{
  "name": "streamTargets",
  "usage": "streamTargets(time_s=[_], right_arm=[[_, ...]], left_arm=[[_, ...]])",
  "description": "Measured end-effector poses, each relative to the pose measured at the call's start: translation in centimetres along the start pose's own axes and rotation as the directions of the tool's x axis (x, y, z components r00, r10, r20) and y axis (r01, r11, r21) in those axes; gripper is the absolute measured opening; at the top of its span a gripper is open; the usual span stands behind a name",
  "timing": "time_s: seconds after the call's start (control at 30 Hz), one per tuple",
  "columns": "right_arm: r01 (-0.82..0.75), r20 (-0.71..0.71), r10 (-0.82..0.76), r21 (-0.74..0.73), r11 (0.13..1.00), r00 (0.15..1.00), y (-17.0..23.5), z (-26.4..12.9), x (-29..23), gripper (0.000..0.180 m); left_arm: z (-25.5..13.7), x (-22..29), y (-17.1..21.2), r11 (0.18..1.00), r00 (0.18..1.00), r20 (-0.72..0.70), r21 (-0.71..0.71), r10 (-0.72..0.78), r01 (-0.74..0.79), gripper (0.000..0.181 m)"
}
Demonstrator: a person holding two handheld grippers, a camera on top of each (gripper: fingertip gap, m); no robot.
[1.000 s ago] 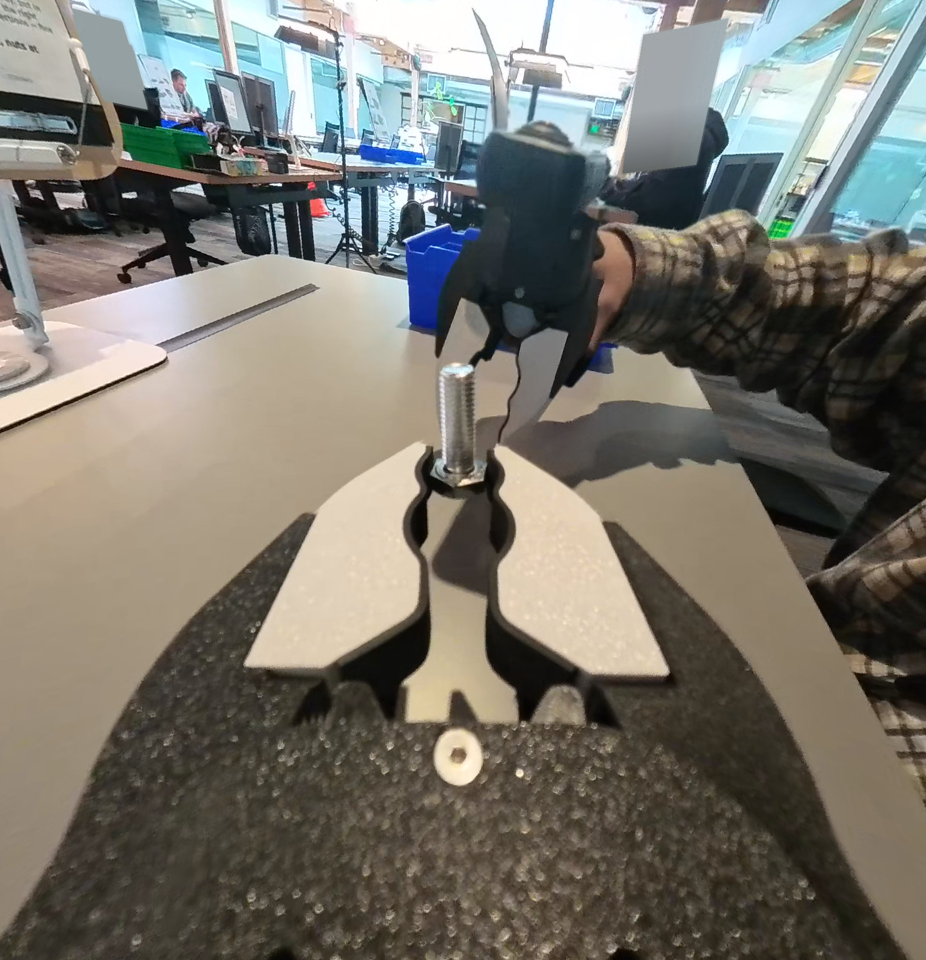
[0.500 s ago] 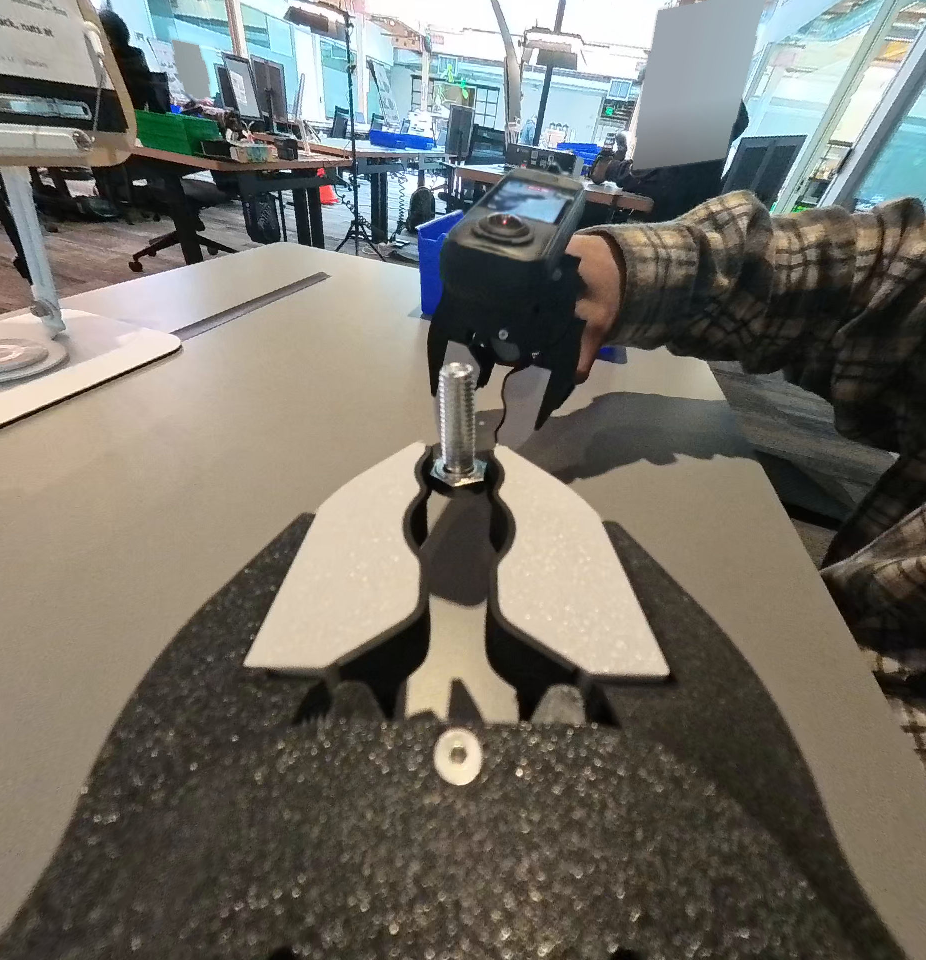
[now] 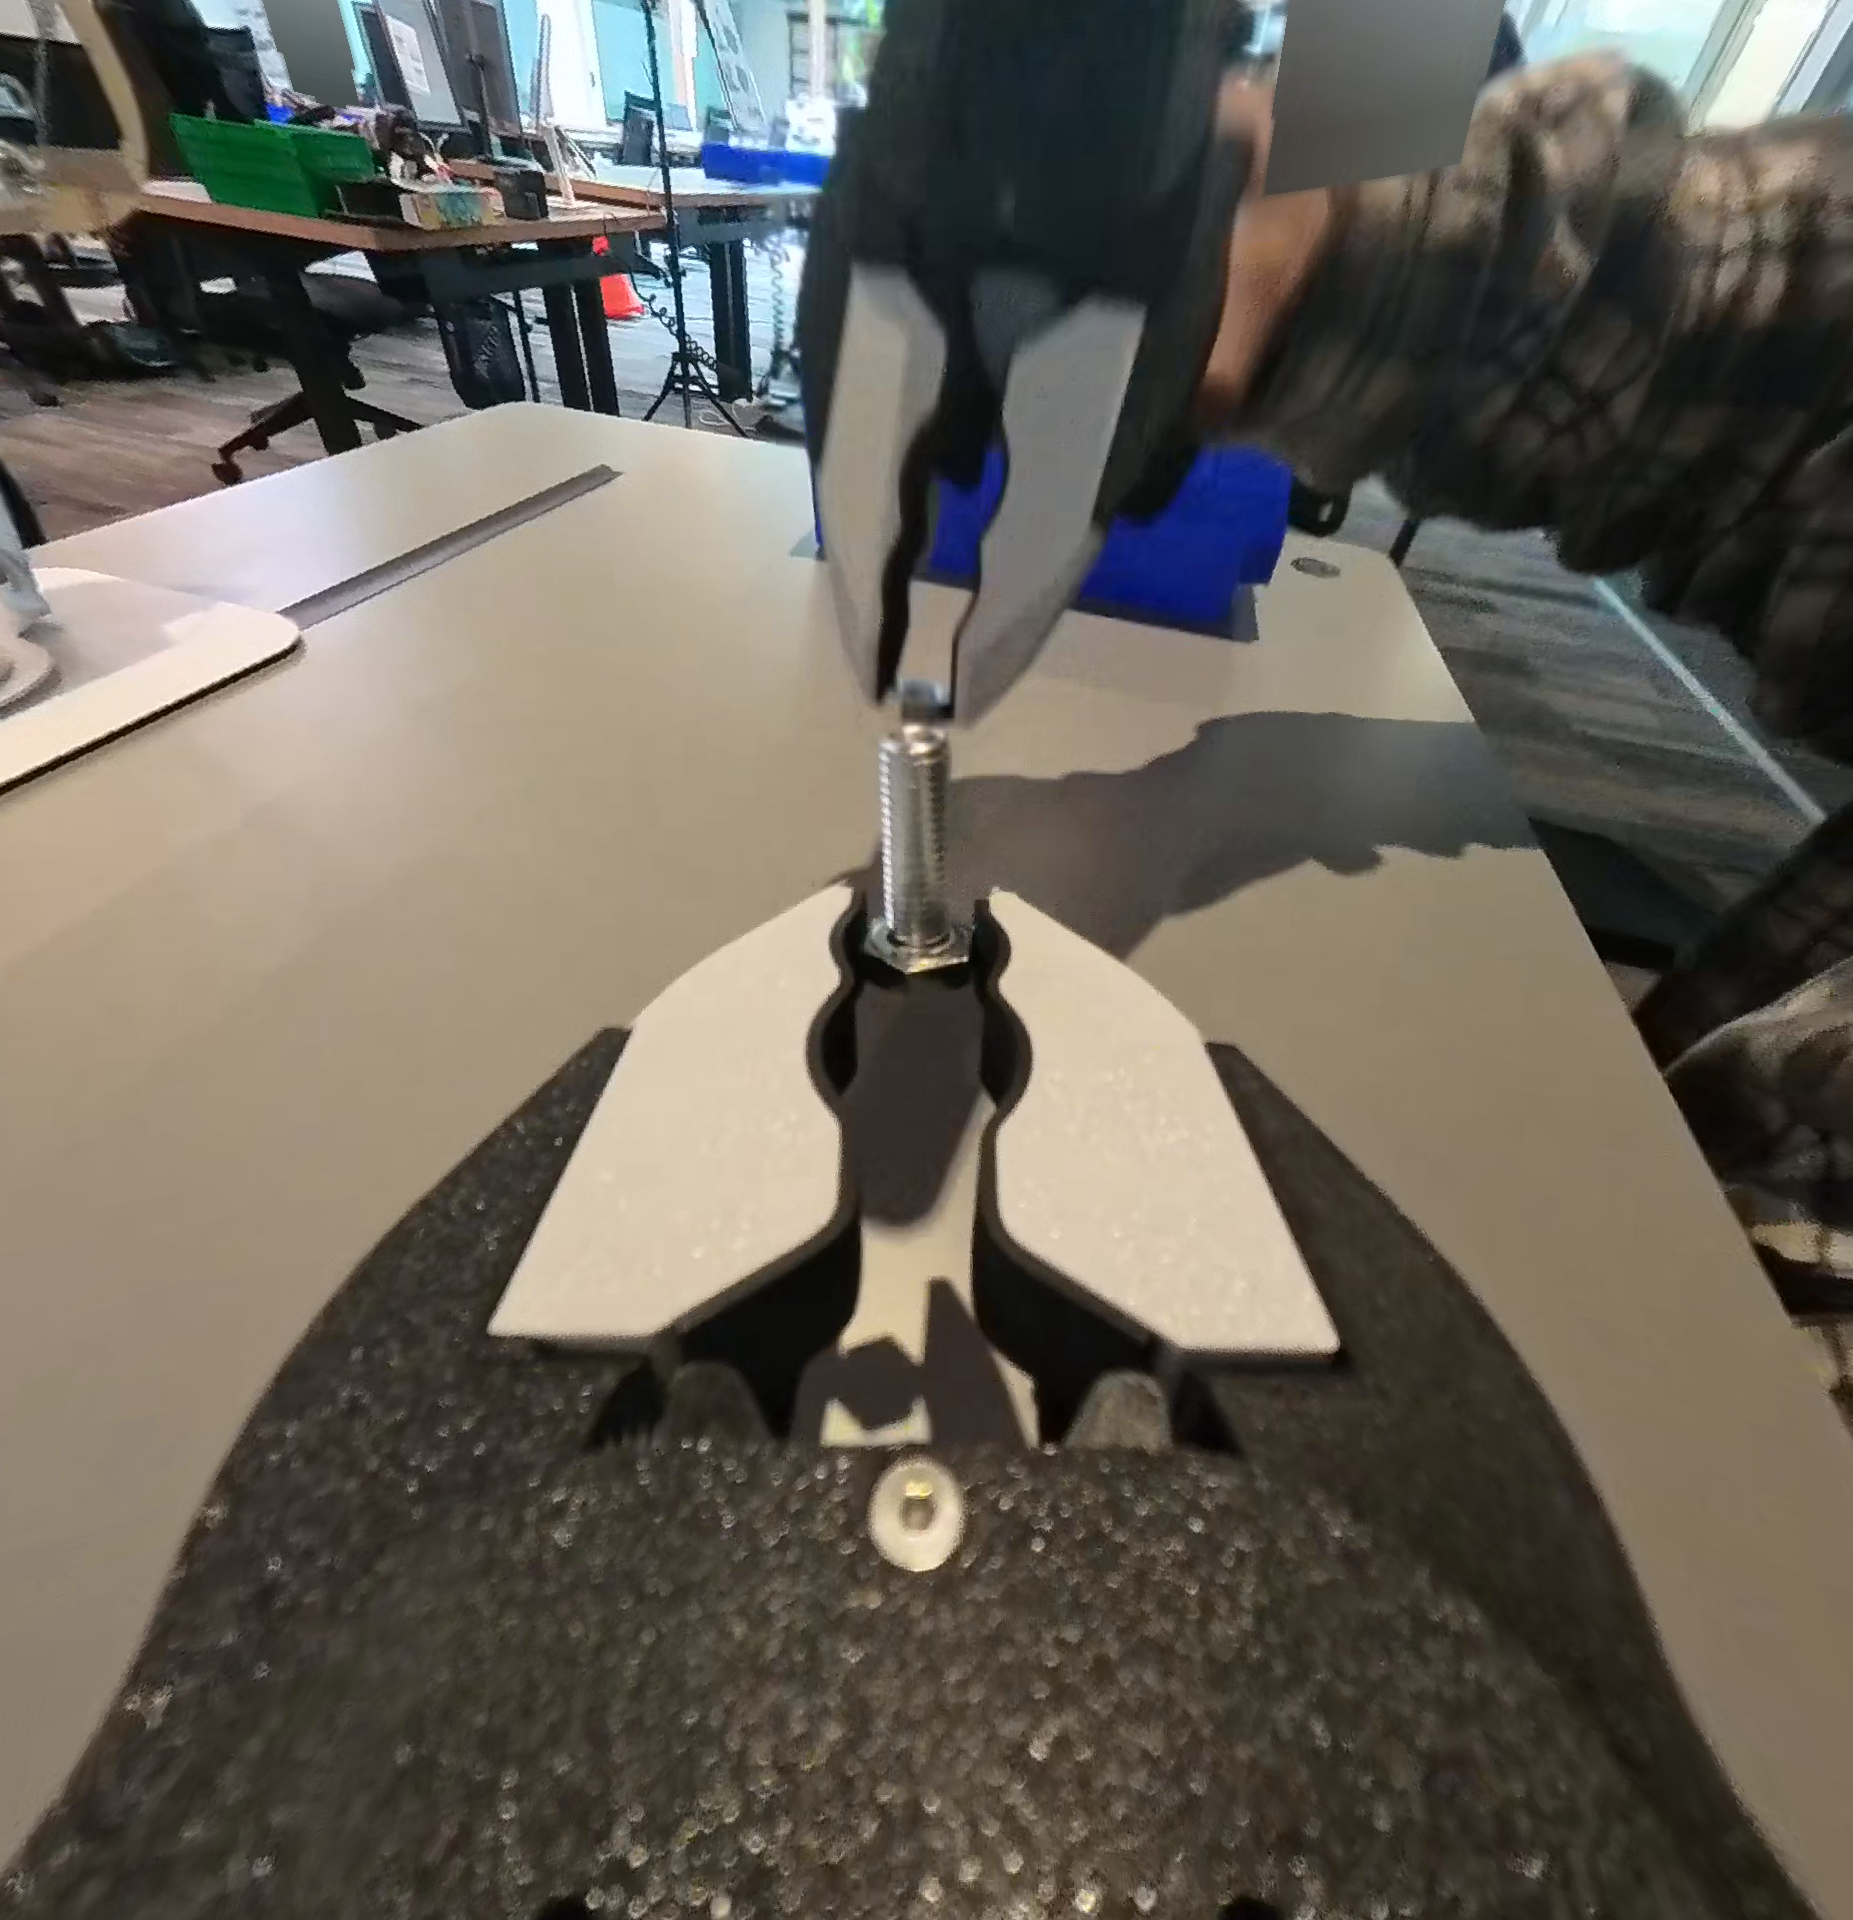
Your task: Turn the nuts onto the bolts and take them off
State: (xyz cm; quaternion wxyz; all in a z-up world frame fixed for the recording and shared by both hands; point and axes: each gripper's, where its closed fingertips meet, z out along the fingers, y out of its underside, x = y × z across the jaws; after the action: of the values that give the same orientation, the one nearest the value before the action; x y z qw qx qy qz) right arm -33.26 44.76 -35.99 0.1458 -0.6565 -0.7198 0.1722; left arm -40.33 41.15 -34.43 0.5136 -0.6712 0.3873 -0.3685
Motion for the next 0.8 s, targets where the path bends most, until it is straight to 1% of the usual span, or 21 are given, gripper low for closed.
streamTargets(time_s=[0.03, 0.1, 0.17, 0.27, 0.47, 0.8], right_arm=[[0.019, 0.009, -0.019, 0.035, 0.999, 1.000, -1.6, -1.2, -0.4, 0.017], [0.072, 0.026, -0.075, 0.082, 0.994, 0.997, -4.7, -3.1, -1.3, 0.018], [0.125, 0.055, -0.131, 0.103, 0.987, 0.990, -7.2, -3.9, -2.5, 0.018], [0.189, 0.069, -0.193, 0.055, 0.980, 0.979, -9.0, -3.6, -3.4, 0.017], [0.251, 0.102, -0.247, -0.029, 0.968, 0.964, -9.8, -1.8, -4.0, 0.018], [0.258, 0.137, -0.251, -0.029, 0.966, 0.958, -9.8, -1.1, -4.3, 0.017]], left_arm=[[0.1, 0.2, 0.1, 1.000, 1.000, -0.003, -0.006, 0.008, -0.008, 0.019], [0.3, 0.5, 0.2, 1.000, 1.000, -0.010, -0.016, 0.018, -0.019, 0.019], [0.5, 0.8, 0.3, 0.999, 1.000, -0.014, -0.021, 0.027, -0.028, 0.019], [0.4, 1.0, 0.1, 0.999, 0.999, -0.010, -0.026, 0.047, -0.047, 0.019], [0.3, 1.1, -0.1, 0.996, 0.997, 0.005, -0.034, 0.078, -0.078, 0.019], [0.2, 1.1, -0.3, 0.995, 0.995, 0.026, -0.040, 0.095, -0.094, 0.019]])
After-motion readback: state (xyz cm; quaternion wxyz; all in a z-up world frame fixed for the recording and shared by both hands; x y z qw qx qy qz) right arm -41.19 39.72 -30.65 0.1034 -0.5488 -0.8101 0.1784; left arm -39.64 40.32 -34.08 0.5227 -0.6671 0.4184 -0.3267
